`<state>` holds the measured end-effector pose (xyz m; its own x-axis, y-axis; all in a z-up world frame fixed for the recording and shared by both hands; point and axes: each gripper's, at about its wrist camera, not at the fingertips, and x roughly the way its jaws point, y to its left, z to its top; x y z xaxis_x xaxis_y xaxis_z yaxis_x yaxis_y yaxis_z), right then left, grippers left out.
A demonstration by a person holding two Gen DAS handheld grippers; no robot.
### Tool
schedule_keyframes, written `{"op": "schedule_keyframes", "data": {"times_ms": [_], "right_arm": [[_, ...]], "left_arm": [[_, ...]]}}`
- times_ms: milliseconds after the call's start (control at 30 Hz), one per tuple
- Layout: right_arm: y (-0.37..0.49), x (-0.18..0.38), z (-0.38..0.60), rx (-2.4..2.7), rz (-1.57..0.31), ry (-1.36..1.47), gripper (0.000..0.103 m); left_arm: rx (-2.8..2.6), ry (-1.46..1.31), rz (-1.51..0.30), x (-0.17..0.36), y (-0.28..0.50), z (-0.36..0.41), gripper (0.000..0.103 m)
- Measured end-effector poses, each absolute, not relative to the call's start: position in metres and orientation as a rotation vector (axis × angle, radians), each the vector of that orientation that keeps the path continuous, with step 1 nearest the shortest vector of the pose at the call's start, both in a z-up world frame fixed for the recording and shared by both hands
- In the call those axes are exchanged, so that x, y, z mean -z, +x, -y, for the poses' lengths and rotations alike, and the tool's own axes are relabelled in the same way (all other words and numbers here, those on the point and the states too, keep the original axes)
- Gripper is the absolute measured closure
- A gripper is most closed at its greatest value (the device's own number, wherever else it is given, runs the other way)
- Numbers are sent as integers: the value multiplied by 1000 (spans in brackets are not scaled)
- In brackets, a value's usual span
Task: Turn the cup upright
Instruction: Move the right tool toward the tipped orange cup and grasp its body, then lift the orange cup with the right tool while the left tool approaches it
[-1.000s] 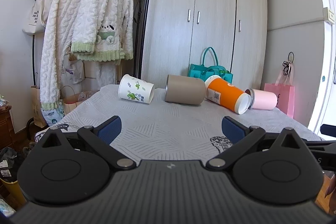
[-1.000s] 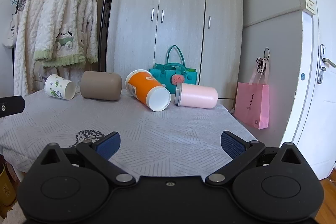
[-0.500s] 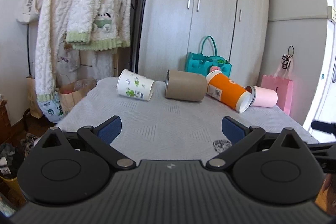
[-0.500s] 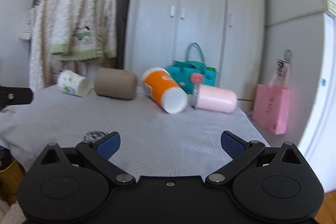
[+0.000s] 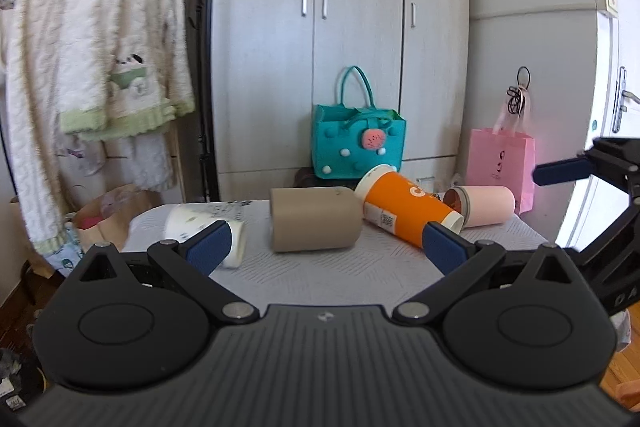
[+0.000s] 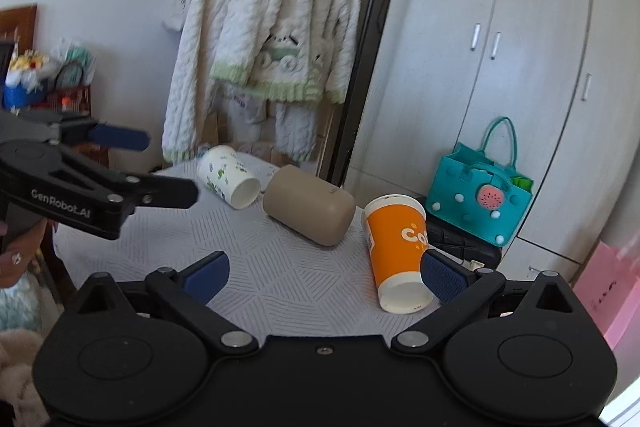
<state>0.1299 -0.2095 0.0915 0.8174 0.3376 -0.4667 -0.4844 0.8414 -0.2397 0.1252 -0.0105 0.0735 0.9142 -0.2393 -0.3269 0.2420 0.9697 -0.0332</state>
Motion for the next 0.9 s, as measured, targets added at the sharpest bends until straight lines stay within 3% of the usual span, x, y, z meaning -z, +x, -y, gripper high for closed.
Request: {"op": "schedule_keyframes", "data": {"times_ms": [433, 900], "right_arm": [[243, -52, 205, -422, -566, -529, 0], [296, -30, 201, -423, -649, -525, 6]], "left_arm": [[275, -46, -527, -47, 223, 24, 0], [298, -86, -541, -32, 240, 16, 0]]}}
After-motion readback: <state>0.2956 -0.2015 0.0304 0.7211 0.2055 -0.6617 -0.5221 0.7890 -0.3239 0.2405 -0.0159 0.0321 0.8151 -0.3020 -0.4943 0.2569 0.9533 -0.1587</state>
